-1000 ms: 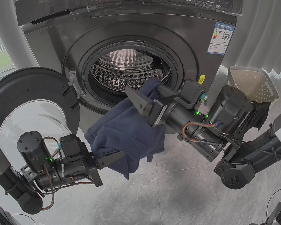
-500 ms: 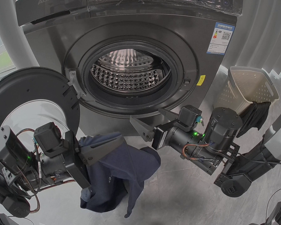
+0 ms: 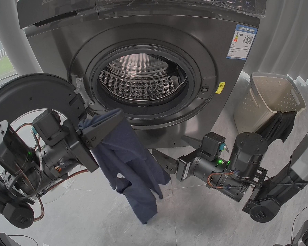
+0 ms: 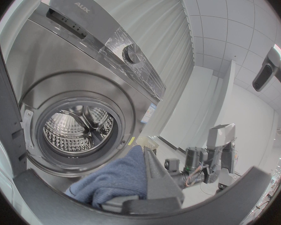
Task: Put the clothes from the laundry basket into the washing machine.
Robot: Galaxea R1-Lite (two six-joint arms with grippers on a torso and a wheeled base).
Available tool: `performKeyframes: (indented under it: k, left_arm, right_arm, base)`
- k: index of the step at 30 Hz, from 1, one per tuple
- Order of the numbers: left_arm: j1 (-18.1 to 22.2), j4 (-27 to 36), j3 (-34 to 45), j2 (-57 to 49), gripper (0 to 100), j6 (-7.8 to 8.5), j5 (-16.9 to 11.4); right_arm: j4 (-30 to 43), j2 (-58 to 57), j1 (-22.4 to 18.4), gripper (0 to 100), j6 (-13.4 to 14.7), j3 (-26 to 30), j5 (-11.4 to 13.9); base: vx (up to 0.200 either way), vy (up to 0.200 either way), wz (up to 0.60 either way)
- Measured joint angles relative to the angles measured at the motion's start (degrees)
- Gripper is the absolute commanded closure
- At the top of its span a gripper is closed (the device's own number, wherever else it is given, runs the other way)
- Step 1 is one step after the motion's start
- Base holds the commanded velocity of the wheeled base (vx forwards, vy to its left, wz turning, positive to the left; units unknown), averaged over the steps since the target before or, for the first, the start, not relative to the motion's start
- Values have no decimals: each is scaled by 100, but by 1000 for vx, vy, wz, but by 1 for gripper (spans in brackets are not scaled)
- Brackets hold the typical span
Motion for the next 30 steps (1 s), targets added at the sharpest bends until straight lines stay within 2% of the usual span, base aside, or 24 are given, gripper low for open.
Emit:
performKeyframes:
  k: [4, 12, 17, 22, 30]
  left_arm:
    - [-18, -2, -227, 20, 100, 0, 319]
    - [-40, -5, -546, 100, 100, -4, 622]
    - [-41, -10, -750, 226, 100, 5, 969]
    - [-51, -13, -857, 358, 100, 10, 1040]
    - [-40, -13, -916, 532, 100, 24, 1122]
  right_arm:
    - [2, 9, 61, 0, -16, 74, 6]
    - [-137, 168, 279, 0, -20, 85, 28]
    - [-251, 330, 444, 0, -20, 2, 55]
    - [-383, 556, 592, 0, -22, -154, 63]
    - [-512, 1017, 976, 0, -61, -783, 95]
  base:
    - [0, 0, 0]
    - [0, 0, 0]
    - [0, 0, 0]
    - [0, 0, 0]
    - [0, 0, 0]
